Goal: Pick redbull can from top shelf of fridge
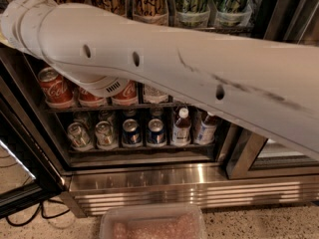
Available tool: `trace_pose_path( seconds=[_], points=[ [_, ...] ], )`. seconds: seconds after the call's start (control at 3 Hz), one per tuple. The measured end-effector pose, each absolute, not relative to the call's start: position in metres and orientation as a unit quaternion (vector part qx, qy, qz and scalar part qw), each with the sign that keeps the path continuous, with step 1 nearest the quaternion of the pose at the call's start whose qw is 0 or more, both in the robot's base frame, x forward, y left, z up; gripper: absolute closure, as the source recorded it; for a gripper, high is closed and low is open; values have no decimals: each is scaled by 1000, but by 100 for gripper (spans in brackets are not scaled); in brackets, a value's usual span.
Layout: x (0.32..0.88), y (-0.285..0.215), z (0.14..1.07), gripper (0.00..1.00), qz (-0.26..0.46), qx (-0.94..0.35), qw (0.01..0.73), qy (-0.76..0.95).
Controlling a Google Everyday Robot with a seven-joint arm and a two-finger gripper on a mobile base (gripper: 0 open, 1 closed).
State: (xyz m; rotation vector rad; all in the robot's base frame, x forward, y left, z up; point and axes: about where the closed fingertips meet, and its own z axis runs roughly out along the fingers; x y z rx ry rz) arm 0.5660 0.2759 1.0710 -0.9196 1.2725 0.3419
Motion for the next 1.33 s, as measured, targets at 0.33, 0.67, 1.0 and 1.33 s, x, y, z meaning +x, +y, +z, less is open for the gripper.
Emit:
trace_pose_path(
  seconds=[0.33,0.67,1.0,1.33],
  points=[
    [576,276,1074,39,136,-411,701,567],
    [582,277,1074,38,124,-411,704,565],
    [600,291,1073,38,112,-414,701,569],
    [601,291,1072,38,112,-414,701,570]
  ],
)
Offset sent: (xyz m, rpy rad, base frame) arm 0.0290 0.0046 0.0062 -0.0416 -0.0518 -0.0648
